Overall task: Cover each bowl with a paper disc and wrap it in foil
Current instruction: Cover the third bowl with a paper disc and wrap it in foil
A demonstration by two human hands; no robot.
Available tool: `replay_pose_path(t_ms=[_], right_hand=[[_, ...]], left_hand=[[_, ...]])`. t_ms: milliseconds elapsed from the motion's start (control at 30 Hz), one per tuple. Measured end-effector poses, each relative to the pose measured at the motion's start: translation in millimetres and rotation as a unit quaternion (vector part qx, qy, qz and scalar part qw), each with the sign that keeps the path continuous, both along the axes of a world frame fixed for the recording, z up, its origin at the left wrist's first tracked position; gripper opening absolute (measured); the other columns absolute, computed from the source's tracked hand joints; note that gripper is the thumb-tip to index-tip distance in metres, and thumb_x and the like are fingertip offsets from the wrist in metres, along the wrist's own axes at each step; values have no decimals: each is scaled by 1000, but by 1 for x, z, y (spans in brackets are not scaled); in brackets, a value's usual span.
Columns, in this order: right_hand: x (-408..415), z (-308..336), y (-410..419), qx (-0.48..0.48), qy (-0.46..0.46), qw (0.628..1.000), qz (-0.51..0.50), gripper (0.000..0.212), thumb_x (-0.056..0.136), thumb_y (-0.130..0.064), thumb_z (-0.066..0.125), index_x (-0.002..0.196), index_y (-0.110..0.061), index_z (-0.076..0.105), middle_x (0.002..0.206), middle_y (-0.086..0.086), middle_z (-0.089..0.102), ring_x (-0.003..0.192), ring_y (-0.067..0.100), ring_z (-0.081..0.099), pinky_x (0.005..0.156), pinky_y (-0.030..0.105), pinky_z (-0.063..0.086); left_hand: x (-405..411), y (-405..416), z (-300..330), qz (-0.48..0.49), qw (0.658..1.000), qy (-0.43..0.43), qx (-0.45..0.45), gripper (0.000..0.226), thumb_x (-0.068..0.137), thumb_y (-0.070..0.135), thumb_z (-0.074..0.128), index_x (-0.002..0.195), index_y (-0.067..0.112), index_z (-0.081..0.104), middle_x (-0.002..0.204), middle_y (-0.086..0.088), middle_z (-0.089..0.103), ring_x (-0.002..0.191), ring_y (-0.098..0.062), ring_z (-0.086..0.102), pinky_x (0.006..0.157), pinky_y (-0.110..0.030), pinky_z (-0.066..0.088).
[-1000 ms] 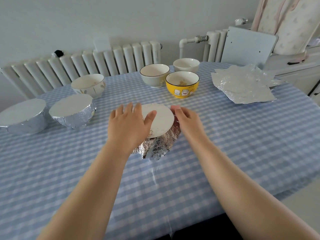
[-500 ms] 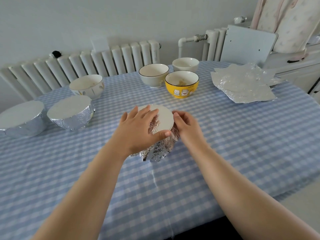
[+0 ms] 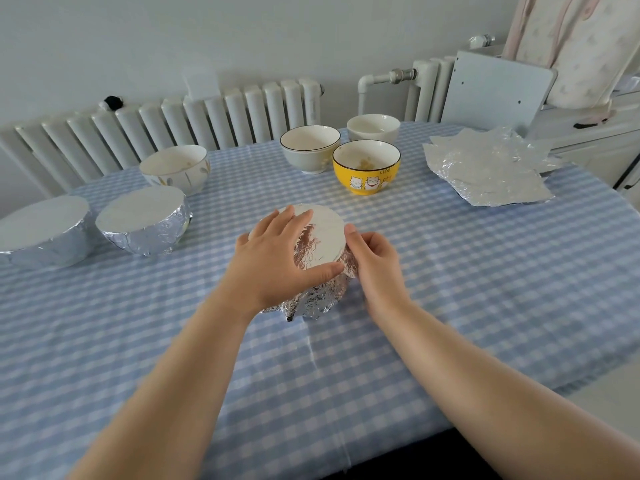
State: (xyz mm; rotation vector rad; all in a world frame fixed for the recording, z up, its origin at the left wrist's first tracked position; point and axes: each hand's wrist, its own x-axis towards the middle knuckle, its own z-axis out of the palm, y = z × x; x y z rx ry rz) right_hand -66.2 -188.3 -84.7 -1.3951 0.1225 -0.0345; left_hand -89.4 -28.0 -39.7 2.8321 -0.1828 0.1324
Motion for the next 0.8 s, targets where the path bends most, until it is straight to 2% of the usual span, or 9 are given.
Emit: replay_pose_path(t_ms=[233,433,567,667,800], right_hand=[[3,0,15,93,64,993,-24,34,91,-42,67,73,-17,52,57,-10,57,61,11,56,67,32,48],[7,-1,19,71,82,993,-48,29,92,-37,67,75,-16,57,72,2,60,73,22,57,80,45,53],[12,0,19,73,112,990,-39,24,91,-35,69,80,-14,63,81,6,69,81,26,65,89,53,56],[14,0,17,76,126,989,-32,19,92,-30,68,82,-15,63,91,11,73,91,33,69,90,55,55],[16,1,17,98,132,986,-32,5,93,-14,66,90,-14,62,104,16,72,85,29,67,87,56,56]], left_hand=[[-2,2,-1,16,999,-17,-32,111,58,93,34,153,40,13,165,9,9,151,-14,8,118,-52,16],[-2,2,-3,15,998,-32,-43,111,59,91,39,153,40,11,165,9,9,150,-16,10,117,-52,18],[-3,2,-4,18,998,-40,-52,111,58,91,40,153,40,12,164,9,9,150,-17,11,116,-53,18],[-5,2,-5,16,996,-58,-59,111,58,90,41,153,40,12,164,10,10,149,-17,14,115,-52,20],[-6,-1,-3,15,996,-64,-61,113,57,89,42,154,40,10,164,9,9,148,-20,16,114,-52,21]])
